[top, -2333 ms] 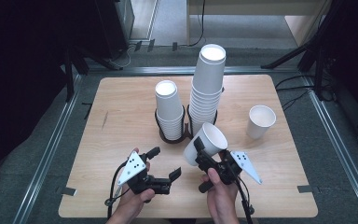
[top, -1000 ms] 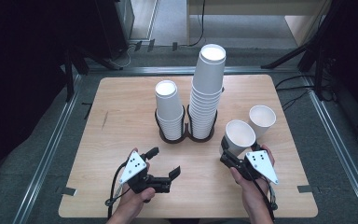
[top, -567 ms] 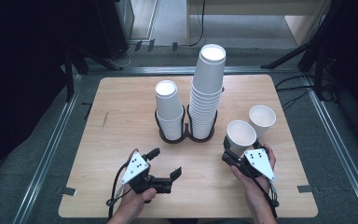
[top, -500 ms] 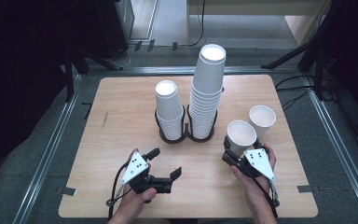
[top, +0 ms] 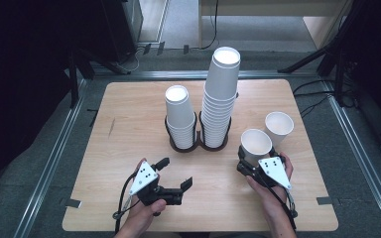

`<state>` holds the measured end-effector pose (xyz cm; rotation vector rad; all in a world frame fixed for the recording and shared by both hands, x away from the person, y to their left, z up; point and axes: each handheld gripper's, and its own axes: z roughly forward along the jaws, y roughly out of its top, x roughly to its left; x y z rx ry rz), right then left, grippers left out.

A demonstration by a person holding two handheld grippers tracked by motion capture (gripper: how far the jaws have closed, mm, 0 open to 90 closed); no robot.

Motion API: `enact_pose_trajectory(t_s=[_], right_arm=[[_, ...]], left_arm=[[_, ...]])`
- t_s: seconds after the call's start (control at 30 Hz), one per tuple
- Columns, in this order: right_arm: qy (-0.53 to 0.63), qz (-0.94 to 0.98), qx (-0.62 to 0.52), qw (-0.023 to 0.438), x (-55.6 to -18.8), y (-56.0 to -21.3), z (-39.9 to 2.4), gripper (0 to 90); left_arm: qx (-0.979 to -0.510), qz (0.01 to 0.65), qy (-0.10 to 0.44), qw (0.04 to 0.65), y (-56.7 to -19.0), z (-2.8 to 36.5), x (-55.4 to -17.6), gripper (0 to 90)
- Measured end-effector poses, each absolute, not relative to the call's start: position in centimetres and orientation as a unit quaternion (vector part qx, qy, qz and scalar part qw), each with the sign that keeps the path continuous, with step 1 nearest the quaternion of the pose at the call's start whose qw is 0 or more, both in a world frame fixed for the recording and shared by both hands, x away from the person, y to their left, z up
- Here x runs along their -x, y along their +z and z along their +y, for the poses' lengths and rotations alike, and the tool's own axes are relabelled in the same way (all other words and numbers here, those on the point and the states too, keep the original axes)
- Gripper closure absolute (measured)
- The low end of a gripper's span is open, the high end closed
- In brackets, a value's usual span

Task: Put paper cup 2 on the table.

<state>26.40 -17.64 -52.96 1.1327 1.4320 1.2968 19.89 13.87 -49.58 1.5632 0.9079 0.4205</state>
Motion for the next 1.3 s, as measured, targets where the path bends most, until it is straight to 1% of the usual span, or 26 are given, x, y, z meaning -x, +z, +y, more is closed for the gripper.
enact_pose_trajectory(t_s=[0.27, 0.63, 1.0, 1.2, 1.3], right_arm=[[0.506, 0.586, -0.467, 0.427, -26.7, -53.7, -17.8, 13.4], [0.499, 0.580, -0.489, 0.420, -26.8, -53.9, -17.8, 12.7], [0.496, 0.582, -0.499, 0.408, -26.6, -54.4, -17.9, 11.5], [0.493, 0.588, -0.493, 0.411, -26.3, -54.6, -17.8, 10.9], [0.498, 0.585, -0.498, 0.402, -26.1, -54.6, -17.8, 10.3]], left_arm=[[-0.673, 0.397, 0.179, 0.599, -49.7, 14.0, -20.0, 0.0], [-0.672, 0.398, 0.178, 0.599, -49.7, 14.1, -20.1, 0.0], [-0.668, 0.402, 0.178, 0.600, -49.7, 14.4, -20.1, 0.0], [-0.668, 0.405, 0.178, 0.598, -49.7, 14.6, -20.2, 0.0], [-0.668, 0.406, 0.179, 0.598, -49.7, 14.7, -20.3, 0.0]])
